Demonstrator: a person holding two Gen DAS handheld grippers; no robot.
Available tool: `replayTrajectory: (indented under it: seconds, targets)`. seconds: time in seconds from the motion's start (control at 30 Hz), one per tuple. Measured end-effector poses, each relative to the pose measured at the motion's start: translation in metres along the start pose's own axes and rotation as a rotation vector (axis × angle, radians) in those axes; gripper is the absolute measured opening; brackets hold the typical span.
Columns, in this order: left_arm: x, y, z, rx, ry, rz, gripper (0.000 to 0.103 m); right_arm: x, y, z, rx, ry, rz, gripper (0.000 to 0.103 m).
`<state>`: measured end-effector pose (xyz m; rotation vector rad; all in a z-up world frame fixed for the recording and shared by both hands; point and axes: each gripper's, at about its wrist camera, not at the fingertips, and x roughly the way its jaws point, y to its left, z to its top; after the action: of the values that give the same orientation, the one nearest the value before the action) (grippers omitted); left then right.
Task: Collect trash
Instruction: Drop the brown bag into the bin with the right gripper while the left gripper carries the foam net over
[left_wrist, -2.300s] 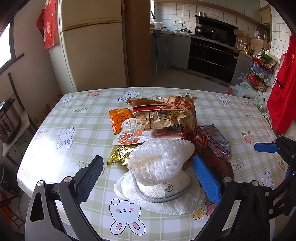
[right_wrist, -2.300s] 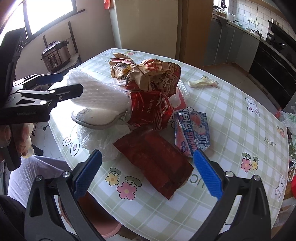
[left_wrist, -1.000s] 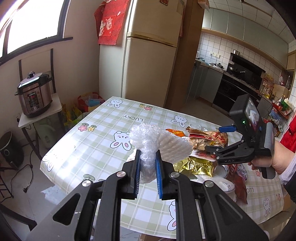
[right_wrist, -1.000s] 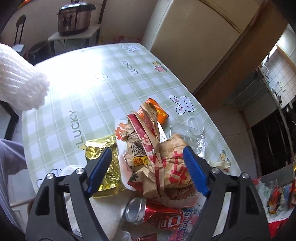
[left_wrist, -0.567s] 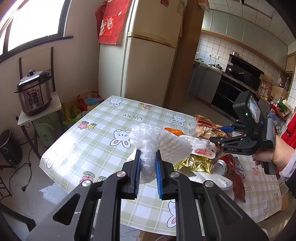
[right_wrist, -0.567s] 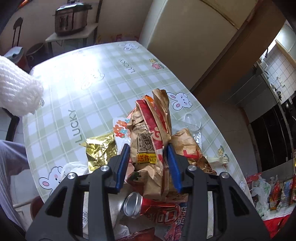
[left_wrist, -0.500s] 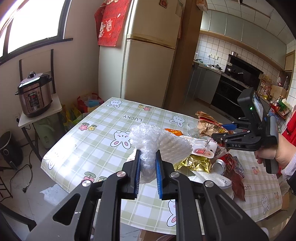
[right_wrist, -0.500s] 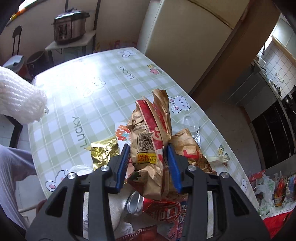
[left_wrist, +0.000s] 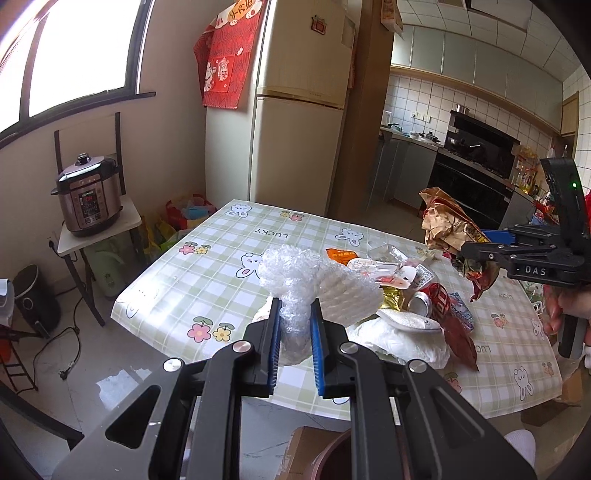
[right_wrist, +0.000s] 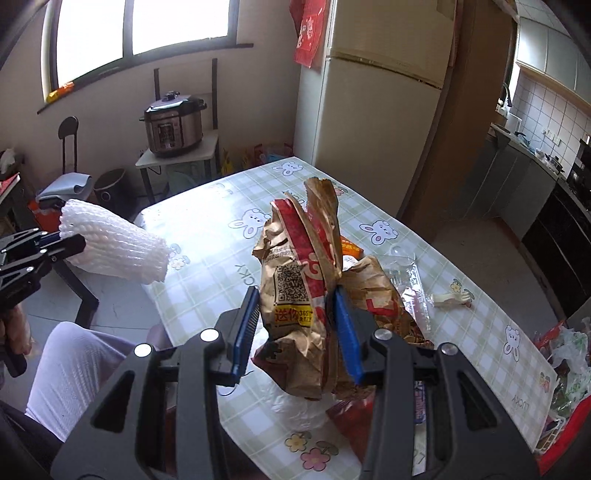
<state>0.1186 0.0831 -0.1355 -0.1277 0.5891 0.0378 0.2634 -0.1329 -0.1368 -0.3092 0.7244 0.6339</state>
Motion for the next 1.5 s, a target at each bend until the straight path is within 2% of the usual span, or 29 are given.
replayTrajectory:
  seconds: [0.17,0.33,0.47,0.77,0.97,1.2,1.37,1.5]
  targets:
    - [-0.035,-0.006,-0.023,0.020,-0.014,0.003,0.015,-0.036,0.029,-0.035,0.039,-0.045,0.035,0.042]
    - [-0.063,-0.014,-0.046,0.038,-0.006,-0.023,0.015,-0.059,0.058,-0.074,0.072,-0.054,0.058,0.042]
    - [-0.088,-0.020,-0.058,0.078,-0.028,-0.032,0.015,-0.080,0.073,-0.103,0.103,-0.071,0.058,0.042]
    - [-0.129,-0.026,-0.090,0.099,-0.062,-0.052,0.015,-0.108,0.103,-0.153,0.147,-0.075,0.073,0.043]
    - [-0.133,-0.020,-0.098,0.068,-0.066,-0.030,0.015,-0.103,0.115,-0.157,0.119,-0.046,0.104,0.043]
    - [-0.122,-0.019,-0.095,0.069,-0.055,-0.020,0.015,-0.085,0.107,-0.159,0.140,-0.015,0.146,0.046]
    - [-0.116,-0.020,-0.097,0.059,-0.041,-0.028,0.015,-0.074,0.108,-0.161,0.147,0.007,0.144,0.048]
    - [-0.112,-0.023,-0.098,0.069,-0.030,-0.048,0.015,-0.073,0.106,-0.161,0.149,0.009,0.127,0.054]
